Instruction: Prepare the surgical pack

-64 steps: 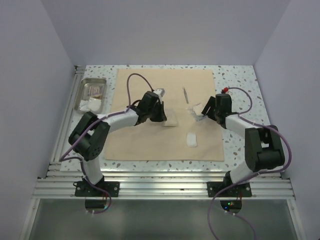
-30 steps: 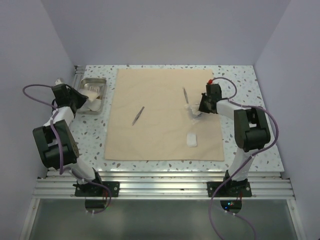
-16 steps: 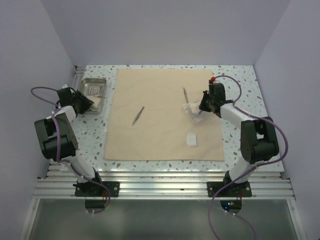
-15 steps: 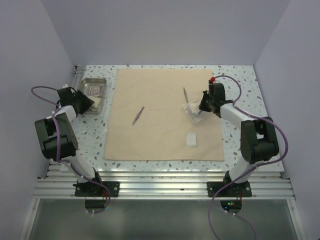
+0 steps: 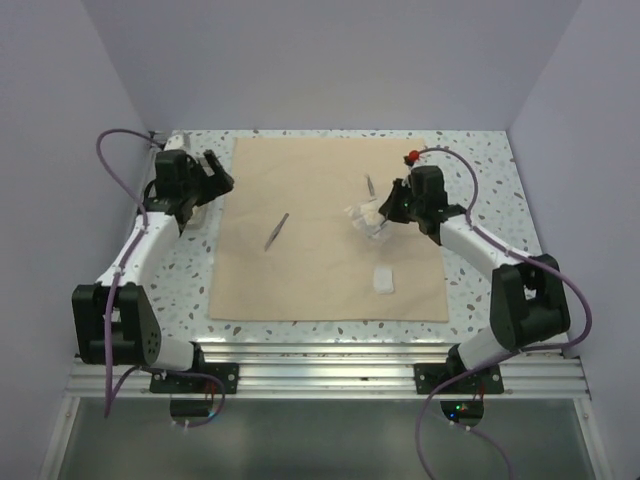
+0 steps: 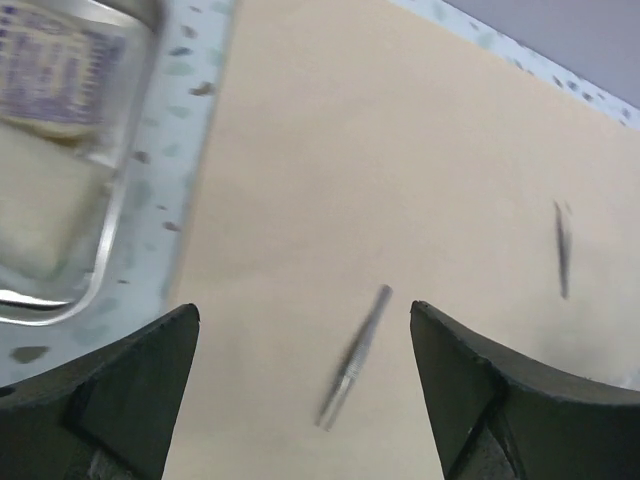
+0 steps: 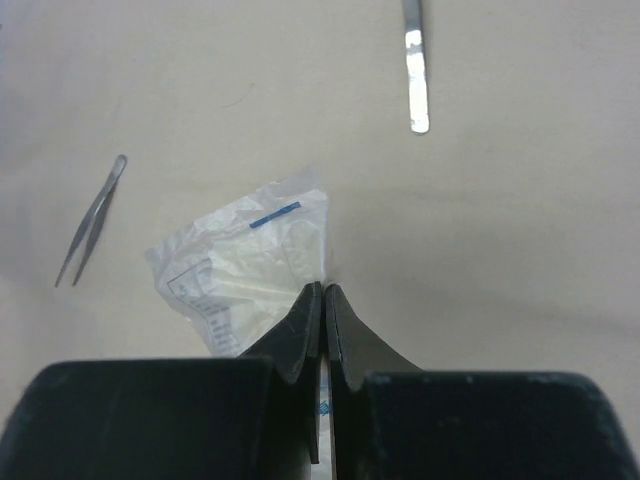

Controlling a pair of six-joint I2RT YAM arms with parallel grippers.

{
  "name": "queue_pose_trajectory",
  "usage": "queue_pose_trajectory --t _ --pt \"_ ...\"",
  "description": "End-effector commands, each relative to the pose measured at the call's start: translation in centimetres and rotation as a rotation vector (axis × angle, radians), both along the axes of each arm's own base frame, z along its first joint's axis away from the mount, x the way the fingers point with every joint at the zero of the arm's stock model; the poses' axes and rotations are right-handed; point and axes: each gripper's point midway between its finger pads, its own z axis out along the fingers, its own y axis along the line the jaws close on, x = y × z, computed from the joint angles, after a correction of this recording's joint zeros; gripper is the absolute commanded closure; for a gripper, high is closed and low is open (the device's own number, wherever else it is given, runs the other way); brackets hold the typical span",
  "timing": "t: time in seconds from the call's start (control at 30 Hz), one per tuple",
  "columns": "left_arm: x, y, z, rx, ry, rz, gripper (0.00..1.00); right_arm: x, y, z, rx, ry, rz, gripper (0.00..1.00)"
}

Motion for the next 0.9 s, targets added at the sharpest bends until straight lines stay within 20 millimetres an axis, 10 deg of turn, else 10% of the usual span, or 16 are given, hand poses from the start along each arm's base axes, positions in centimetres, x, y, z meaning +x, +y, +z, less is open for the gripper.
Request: queue_pose_trajectory --t 0.0,0.27,0.57,0.77,0.83,0.87 --pt "-1.5 -9.0 2.2 -0.104 -0.051 -0.273 0.10 -1.2 2.9 3.1 0.071 -0.073 0.081 1.00" --pt "-5.3 -21.4 3.2 -0.358 -0.161 -0.542 0.09 -4.3 6.8 5.0 0.159 -0.098 0.169 1.00" --pt "-7.0 -28.9 1.4 -0.429 -0.122 -0.697 0.16 -6.5 9.2 7.4 0.185 -0.113 0.245 1.00" --pt "-7.5 -31.7 0.3 -0.437 -0.094 -0.755 0.65 -7.2 9.7 7.4 0.200 -0.110 0.259 0.98" --pt "-7.2 -31.6 0.5 -0.435 -0.111 -0.748 1.00 -7.4 9.2 7.0 0.184 -0.096 0.241 0.76" --pt "-6.7 -31.2 0.6 -0.418 -0.118 -0.726 1.00 -7.4 8.8 6.6 0.168 -0.089 0.226 0.66"
